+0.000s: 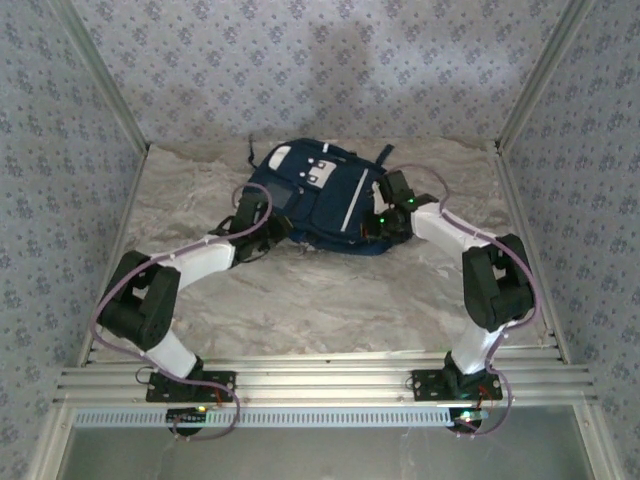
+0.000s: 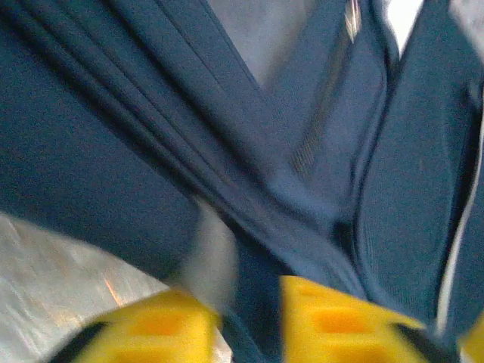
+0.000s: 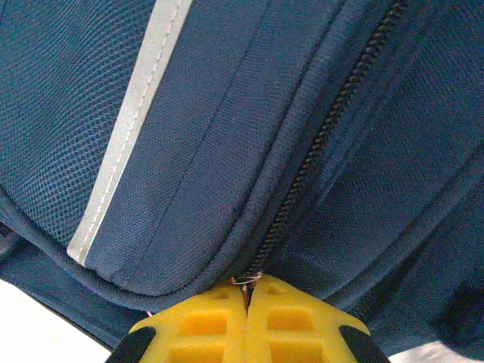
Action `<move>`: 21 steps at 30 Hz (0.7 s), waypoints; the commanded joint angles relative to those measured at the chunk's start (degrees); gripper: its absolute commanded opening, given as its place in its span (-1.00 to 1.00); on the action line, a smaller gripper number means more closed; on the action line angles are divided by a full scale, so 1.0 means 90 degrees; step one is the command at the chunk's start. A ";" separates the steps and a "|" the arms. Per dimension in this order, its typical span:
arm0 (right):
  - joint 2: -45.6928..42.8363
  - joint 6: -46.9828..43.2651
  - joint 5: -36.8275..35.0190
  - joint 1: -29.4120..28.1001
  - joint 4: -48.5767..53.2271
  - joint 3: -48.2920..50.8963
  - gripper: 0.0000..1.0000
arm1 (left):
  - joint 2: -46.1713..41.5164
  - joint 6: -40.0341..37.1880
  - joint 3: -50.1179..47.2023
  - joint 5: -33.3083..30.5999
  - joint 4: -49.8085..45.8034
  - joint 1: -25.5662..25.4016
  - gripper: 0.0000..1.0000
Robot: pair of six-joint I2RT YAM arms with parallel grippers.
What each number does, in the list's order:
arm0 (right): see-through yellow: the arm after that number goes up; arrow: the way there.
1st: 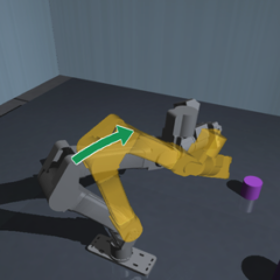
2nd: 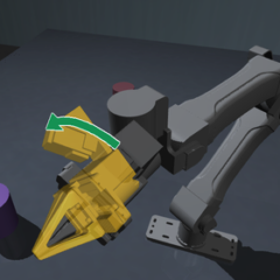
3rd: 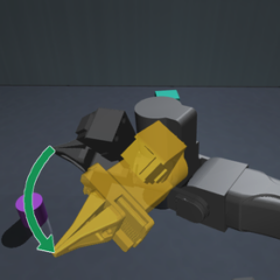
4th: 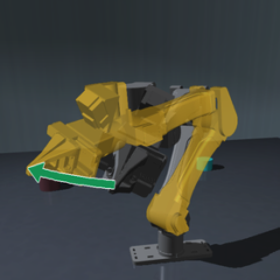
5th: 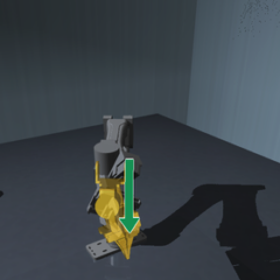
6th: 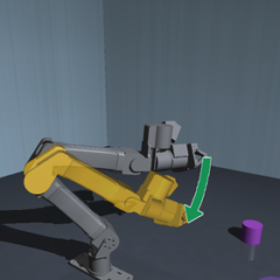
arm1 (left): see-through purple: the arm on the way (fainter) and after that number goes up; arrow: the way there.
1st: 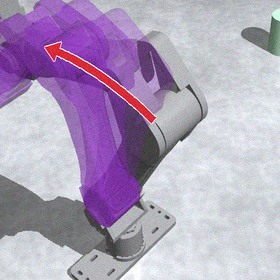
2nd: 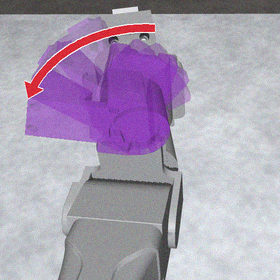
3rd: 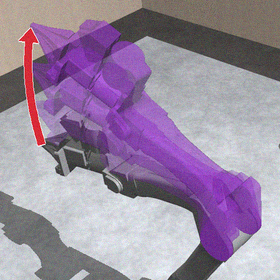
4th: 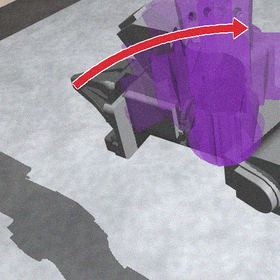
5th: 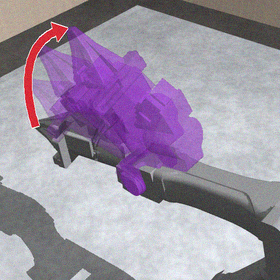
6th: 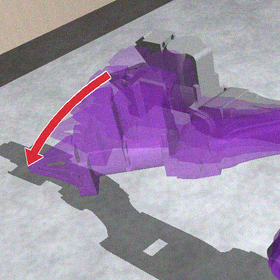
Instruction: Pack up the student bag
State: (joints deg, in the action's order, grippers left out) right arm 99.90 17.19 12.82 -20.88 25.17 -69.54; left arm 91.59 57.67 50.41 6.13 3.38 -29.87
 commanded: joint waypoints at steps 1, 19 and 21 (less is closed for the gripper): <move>0.0352 -0.0869 0.0440 0.0050 -0.0068 -0.0459 -1.00 | -0.0277 -0.0193 0.0119 0.0408 -0.0718 -0.0228 0.24; 0.0170 -0.1237 0.0410 -0.0092 0.0137 0.0075 -1.00 | 0.1626 -0.1058 0.2491 0.0804 -0.0471 -0.0314 0.39; 0.0160 -0.1207 0.0417 -0.0102 0.0102 0.0080 -1.00 | 0.1994 -0.1280 0.2748 0.0774 -0.0483 -0.0332 0.38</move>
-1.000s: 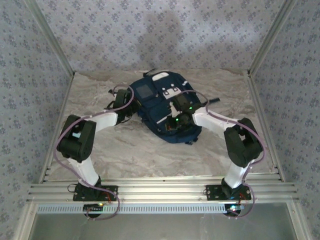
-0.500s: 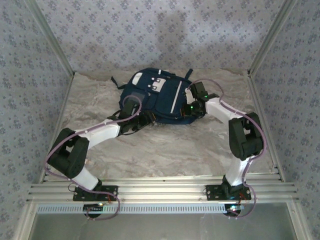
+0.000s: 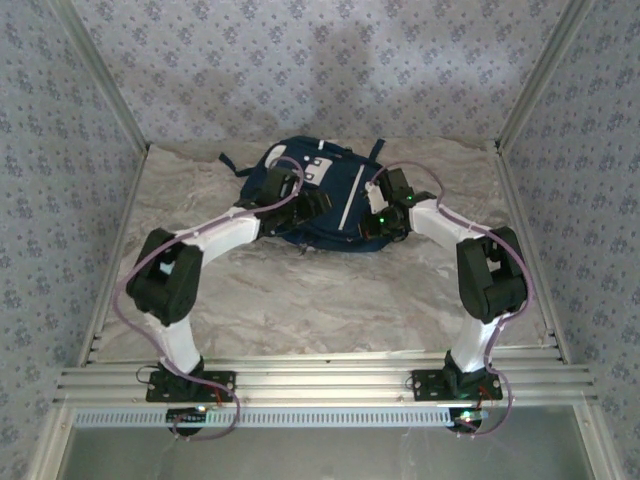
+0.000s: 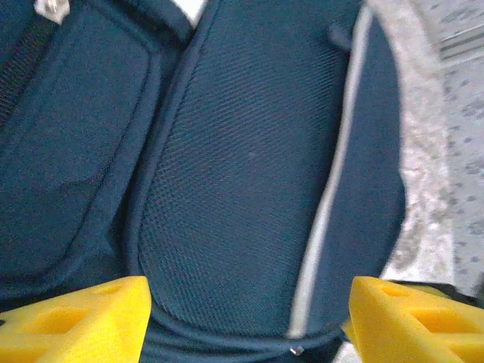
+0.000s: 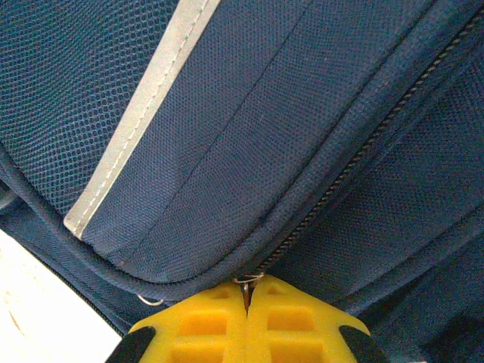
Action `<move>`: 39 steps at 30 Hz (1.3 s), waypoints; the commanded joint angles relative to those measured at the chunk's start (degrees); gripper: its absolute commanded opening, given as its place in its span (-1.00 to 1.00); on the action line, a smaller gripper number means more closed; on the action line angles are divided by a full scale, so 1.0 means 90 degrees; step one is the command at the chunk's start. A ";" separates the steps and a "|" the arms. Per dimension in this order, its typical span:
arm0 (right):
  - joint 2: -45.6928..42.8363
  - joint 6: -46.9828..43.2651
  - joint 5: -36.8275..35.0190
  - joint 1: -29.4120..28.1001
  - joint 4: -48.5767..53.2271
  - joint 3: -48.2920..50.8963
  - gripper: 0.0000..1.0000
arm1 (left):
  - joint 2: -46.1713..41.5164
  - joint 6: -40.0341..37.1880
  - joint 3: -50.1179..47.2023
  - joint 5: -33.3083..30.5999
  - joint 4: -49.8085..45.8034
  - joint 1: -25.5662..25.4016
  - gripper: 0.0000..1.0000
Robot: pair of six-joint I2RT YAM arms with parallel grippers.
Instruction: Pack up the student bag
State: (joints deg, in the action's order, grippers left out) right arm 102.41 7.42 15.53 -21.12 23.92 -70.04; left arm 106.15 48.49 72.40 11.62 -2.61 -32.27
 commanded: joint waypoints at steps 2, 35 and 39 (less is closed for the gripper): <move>-0.0129 -0.0084 0.0125 -0.0065 0.0205 0.0136 -1.00 | 0.0761 -0.0421 0.0549 0.0140 0.0128 -0.0071 0.38; 0.0273 0.1349 0.1596 -0.1398 -0.1189 0.0104 -1.00 | 0.1183 0.0954 -0.1039 -0.0249 0.2141 -0.0294 0.35; 0.0292 0.1240 0.1823 -0.1598 -0.0975 0.0065 -1.00 | 0.1229 0.0973 -0.0965 -0.0201 0.2149 -0.0286 0.36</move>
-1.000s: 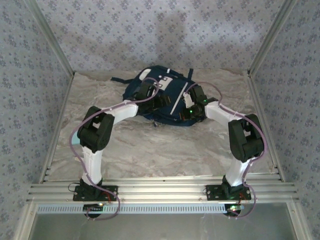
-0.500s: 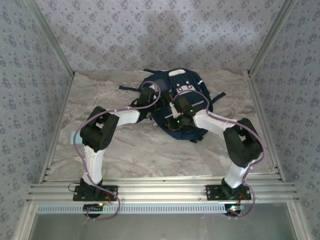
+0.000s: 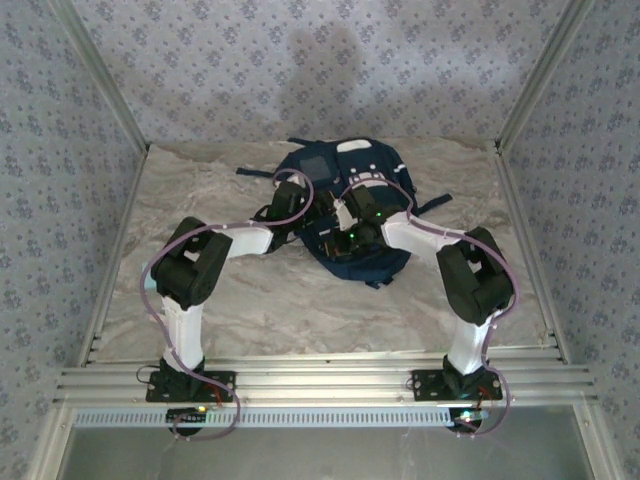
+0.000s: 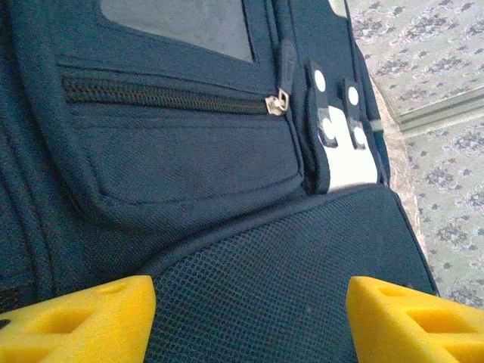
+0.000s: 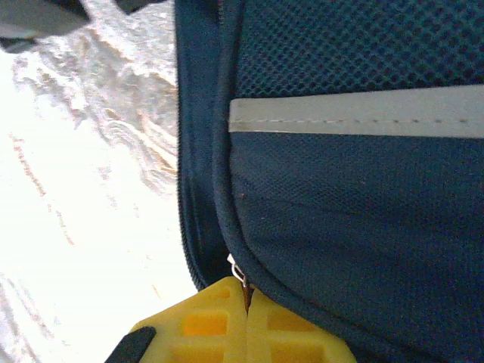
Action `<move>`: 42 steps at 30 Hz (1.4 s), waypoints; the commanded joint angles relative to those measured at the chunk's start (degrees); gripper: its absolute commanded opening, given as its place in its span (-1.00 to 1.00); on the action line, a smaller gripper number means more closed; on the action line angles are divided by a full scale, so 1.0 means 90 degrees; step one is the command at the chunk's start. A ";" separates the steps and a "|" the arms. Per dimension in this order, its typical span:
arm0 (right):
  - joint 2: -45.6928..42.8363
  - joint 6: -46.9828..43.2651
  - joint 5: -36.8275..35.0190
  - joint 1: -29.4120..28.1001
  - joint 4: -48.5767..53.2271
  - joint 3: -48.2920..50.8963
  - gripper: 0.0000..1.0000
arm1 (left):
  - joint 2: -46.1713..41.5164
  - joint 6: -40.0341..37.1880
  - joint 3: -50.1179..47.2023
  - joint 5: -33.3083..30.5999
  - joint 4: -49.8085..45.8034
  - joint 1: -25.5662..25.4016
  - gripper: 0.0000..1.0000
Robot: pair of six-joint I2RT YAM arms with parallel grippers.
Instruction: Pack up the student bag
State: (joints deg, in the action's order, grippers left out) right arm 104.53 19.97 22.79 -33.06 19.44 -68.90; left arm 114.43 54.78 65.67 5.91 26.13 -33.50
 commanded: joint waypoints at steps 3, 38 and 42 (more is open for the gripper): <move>0.0001 0.0275 0.0615 -0.0107 -0.0511 0.0217 -1.00 | 0.0210 0.0222 -0.0232 0.0444 -0.1072 -0.0147 0.36; -0.2123 0.2667 -0.0377 0.1367 0.0942 0.1164 0.43 | -0.2151 -0.3039 -0.0149 -0.0693 -0.4484 -0.0953 0.30; -0.2198 0.2245 -0.0827 0.1643 0.1311 0.1166 0.43 | -0.1875 -0.3405 0.0177 -0.0686 -0.4569 -0.1056 0.32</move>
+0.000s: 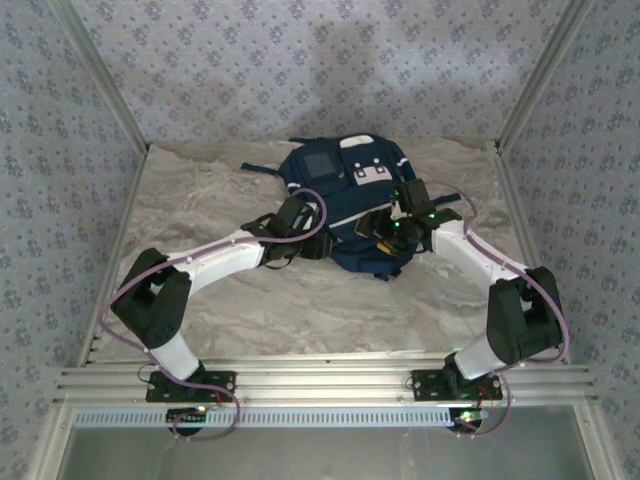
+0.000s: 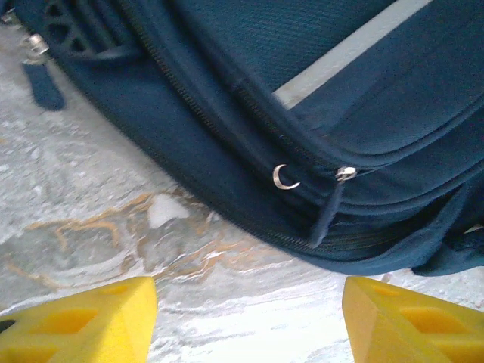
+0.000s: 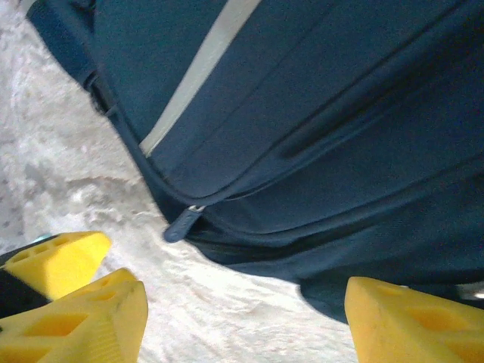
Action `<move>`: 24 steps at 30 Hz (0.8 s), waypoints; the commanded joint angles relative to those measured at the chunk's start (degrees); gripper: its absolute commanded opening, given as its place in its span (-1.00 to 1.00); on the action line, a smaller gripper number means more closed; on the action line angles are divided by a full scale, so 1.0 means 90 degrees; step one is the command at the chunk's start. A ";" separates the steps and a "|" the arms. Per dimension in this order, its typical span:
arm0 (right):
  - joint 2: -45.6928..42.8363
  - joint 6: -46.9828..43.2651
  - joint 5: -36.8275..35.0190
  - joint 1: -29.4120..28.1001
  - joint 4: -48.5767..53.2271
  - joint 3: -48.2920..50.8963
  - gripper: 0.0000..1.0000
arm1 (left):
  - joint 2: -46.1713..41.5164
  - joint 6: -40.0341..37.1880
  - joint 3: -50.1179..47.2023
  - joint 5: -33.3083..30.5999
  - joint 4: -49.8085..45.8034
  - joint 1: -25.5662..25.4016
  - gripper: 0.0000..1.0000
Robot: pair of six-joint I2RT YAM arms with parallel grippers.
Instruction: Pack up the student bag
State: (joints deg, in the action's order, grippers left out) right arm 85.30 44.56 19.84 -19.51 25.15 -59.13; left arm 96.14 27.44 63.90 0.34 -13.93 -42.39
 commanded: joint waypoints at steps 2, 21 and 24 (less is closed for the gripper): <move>0.0031 -0.0599 -0.0646 0.0272 0.0659 0.0155 0.43 | 0.0313 -0.0638 0.0586 -0.0003 -0.0200 -0.0068 0.32; 0.0620 -0.0673 -0.0905 0.0472 -0.0001 0.0437 0.41 | 0.1810 -0.1178 0.1889 0.0851 -0.0857 -0.0071 0.00; 0.0687 -0.0649 -0.0958 0.0470 -0.0042 0.0481 0.41 | 0.1885 -0.1244 0.1911 0.0843 -0.0937 -0.0067 -0.17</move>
State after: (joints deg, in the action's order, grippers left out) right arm 91.39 39.72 14.52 -15.35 24.60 -55.90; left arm 111.94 17.50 79.18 6.04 -20.01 -42.83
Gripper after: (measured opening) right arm 0.708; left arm 0.427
